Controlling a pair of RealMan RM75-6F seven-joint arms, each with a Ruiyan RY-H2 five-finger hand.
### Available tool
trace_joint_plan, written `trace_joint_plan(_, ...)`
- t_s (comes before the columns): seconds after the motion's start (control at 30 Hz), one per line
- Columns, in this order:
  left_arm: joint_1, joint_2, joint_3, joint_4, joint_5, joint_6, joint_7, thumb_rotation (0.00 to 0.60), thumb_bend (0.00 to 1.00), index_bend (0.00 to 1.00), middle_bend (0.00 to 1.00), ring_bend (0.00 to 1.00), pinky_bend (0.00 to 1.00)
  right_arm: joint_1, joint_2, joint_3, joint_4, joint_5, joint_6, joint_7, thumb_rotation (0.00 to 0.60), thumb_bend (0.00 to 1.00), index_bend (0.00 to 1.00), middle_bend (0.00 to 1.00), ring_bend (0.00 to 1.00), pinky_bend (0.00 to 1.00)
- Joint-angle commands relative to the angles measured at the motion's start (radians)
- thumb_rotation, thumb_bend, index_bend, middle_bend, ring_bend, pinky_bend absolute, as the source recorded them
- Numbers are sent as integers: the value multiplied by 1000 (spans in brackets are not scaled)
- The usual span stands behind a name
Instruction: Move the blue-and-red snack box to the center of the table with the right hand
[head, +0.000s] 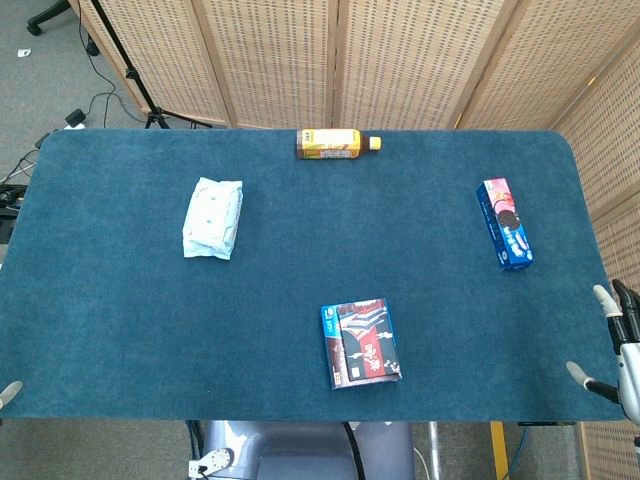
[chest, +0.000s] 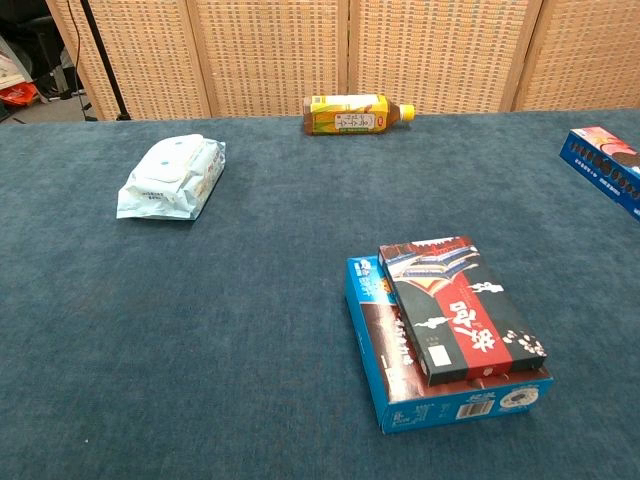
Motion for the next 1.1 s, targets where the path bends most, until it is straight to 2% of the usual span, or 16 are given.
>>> trace_joint_plan(0.03,1,2,1,2,2,1,-6,600,0,0,0,0,0,-1,-1,0,-1,0,1,-2,600,0,0,0,0,0)
trace_joint_plan(0.3,-6,7,-1,3,-7,-16,-17,600,0,0,0,0,0,8,-2,-4,6,-9,-16,21,600,0,0,0,0,0)
trace_joint_plan(0.43,-6,9,-2,3,-6,-15,-22,600,0,0,0,0,0,20,0,-4,14,-27,-26,75,600,0,0,0,0,0)
trace_joint_plan(0.53,-7,10,-3,5,-11,-19,-25,600,0,0,0,0,0,41,-20,28,39,-24,-13,148,600,2,0,0,0,0)
trace_joint_plan(0.57,-8,10,-4,5,-14,-21,-24,600,0,0,0,0,0,53,-39,48,62,-13,-8,179,600,33,0,0,0,0)
trace_joint_plan(0.63,-11,10,-6,2,-18,-25,-21,600,0,0,0,0,0,84,-57,74,100,8,-36,243,600,203,7,0,0,0)
trace_joint_plan(0.7,-13,9,-8,-2,-23,-29,-15,600,0,0,0,0,0,124,-51,100,121,37,-93,340,600,571,39,0,0,0)
trace_joint_plan(0.73,-14,8,-9,-4,-26,-31,-10,600,0,0,0,0,0,144,-45,113,130,52,-123,385,600,726,57,0,0,0)
trace_joint_plan(0.8,-17,4,-13,-10,-36,-36,5,600,0,0,0,0,0,182,-31,137,144,80,-181,466,600,931,86,0,0,0)
trace_joint_plan(0.87,-23,-2,-18,-17,-50,-48,28,600,0,0,0,0,0,227,-11,163,158,124,-267,546,600,1000,102,0,0,0)
trace_joint_plan(0.97,-33,-8,-23,-24,-65,-68,53,600,0,0,0,0,0,286,20,187,164,180,-400,647,600,1000,104,0,0,0)
trace_joint_plan(1.03,-41,-11,-26,-29,-76,-83,66,600,0,0,0,0,0,347,47,209,177,238,-551,768,600,1000,104,0,0,0)
trace_joint_plan(1.1,-48,-12,-31,-35,-89,-93,76,600,0,0,0,0,0,429,51,230,258,295,-730,860,600,1000,104,0,0,0)
